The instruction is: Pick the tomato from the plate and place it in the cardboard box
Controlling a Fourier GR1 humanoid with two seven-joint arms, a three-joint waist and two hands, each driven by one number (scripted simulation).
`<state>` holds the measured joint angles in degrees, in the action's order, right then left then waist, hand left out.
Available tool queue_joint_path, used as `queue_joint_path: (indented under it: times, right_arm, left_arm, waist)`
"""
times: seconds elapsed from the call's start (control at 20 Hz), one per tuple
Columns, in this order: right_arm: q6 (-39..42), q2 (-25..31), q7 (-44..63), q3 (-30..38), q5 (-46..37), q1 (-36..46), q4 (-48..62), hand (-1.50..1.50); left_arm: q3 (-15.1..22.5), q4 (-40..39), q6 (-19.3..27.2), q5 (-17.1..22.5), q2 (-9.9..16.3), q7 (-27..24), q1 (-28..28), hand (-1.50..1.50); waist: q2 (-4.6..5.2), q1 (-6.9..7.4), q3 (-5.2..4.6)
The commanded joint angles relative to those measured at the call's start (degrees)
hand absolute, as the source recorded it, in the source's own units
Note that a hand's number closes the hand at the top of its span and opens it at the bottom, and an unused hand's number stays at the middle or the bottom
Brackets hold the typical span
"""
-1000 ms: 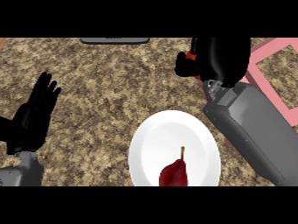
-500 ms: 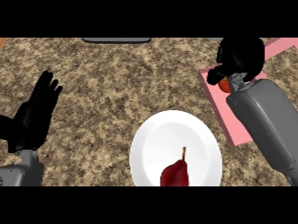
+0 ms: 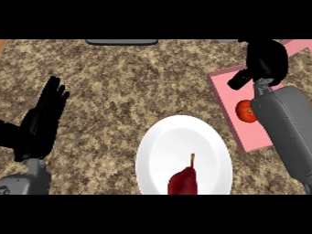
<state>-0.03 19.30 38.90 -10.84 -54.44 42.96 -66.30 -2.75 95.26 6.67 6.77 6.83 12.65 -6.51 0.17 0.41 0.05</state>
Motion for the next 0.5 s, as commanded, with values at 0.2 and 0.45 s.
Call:
queue_joint_path:
  times: [0.2,0.45]
  right_arm:
    - [-20.0,-1.2,-10.6,7.0,3.8,-3.6,-7.5,-1.5]
    - [-21.4,-6.6,-9.0,13.5,14.1,-3.5,-12.8,-1.5]
  left_arm:
    - [-1.4,-0.7,-1.2,1.1,0.7,-0.6,1.3,0.0]
    - [-1.1,0.4,0.1,0.5,-0.1,-0.3,1.2,0.0]
  waist:
    - [-0.23,-0.42,0.02]
    - [-0.41,-0.74,0.01]
